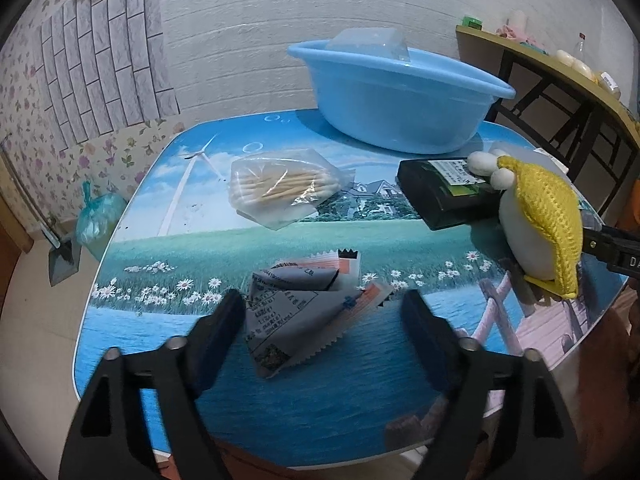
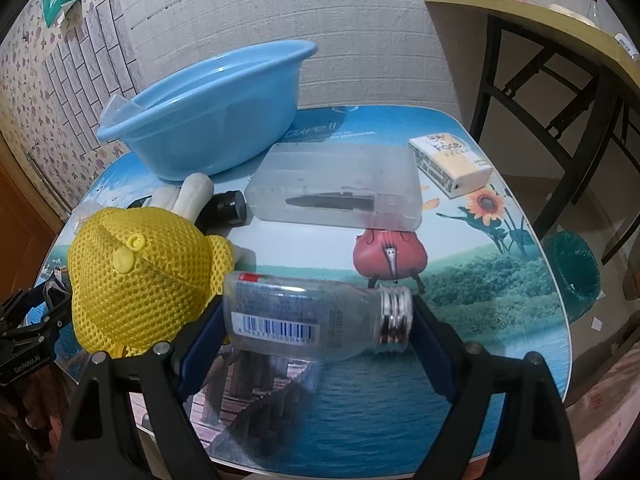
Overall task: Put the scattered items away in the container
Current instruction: 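Lift the paper sachets with the left tool while the right tool lifts the glass bottle, then carry the sachets with the left tool while the right tool carries the bottle over the basin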
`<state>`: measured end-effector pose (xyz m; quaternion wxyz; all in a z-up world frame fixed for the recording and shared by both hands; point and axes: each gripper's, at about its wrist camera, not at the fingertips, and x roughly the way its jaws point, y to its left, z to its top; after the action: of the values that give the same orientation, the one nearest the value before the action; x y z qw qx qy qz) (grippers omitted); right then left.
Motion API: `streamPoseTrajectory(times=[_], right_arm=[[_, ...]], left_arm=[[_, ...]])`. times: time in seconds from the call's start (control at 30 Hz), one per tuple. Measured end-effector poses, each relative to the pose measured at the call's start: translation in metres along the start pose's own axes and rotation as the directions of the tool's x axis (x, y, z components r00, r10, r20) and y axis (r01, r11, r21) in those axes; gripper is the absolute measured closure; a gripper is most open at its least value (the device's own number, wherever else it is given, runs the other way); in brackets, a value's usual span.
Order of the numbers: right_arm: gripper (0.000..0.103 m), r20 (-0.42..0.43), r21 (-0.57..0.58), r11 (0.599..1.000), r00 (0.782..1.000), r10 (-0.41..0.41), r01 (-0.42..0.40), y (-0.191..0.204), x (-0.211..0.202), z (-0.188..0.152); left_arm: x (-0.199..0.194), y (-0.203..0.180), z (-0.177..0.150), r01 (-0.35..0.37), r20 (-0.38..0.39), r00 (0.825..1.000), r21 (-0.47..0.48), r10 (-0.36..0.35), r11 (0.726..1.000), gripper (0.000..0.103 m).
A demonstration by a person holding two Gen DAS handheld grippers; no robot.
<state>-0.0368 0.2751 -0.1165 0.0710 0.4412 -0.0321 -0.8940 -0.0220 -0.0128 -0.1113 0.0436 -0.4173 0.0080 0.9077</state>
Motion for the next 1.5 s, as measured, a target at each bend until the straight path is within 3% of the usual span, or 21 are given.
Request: streamPoseTrajectory(times=[0.13,0.2,0.27,0.3,0.5,0.83,1.17,1.5], right_arm=[[0.016,0.002,0.004,1.0,1.0,0.006,-0.006,-0.001,-0.001,0.0],[0.016,0.005,0.009,1.0,1.0,0.009,-0.009,-0.003,-0.001,0.0],[0.016,0.009,0.016,1.0,1.0,0.007,-0.007,-0.004,-0.003,-0.001],[0.016,0.012,0.02,1.0,1.0,0.006,-0.006,-0.005,-0.005,-0.001],[0.016,0.049,0.021,1.0,0.999,0.019,-0.021,-0.005,-0.016,0.003],[0.016,0.123,-0.015,0.999,0.991,0.047,-0.046,0.008,-0.039,0.022],[0.016,0.194,-0.11,0.986,0.97,0.146,-0.126,0.037,-0.051,0.068],[0.016,0.191,-0.158,0.972,0.96,0.203,-0.174,0.05,-0.022,0.11]], left_arm=[[0.001,-0.001,0.0,-0.002,0.011,1.0,-0.004,0.002,1.0,0.017],[0.0,0.0,-0.001,-0.007,0.019,1.0,-0.016,0.007,1.0,0.022],[-0.003,0.004,-0.001,-0.026,0.032,0.999,-0.036,0.028,0.999,0.057],[-0.004,0.007,-0.001,-0.031,0.034,0.999,-0.049,0.032,0.998,0.06],[-0.012,0.024,-0.001,0.018,0.043,0.999,-0.13,-0.012,0.991,0.062],[-0.041,0.019,0.024,0.068,0.086,0.995,-0.114,-0.058,0.991,0.062],[-0.065,0.001,0.087,0.102,0.189,0.978,-0.041,-0.092,0.994,0.062],[-0.031,-0.02,0.155,0.117,0.21,0.971,0.007,-0.116,0.993,0.061]])
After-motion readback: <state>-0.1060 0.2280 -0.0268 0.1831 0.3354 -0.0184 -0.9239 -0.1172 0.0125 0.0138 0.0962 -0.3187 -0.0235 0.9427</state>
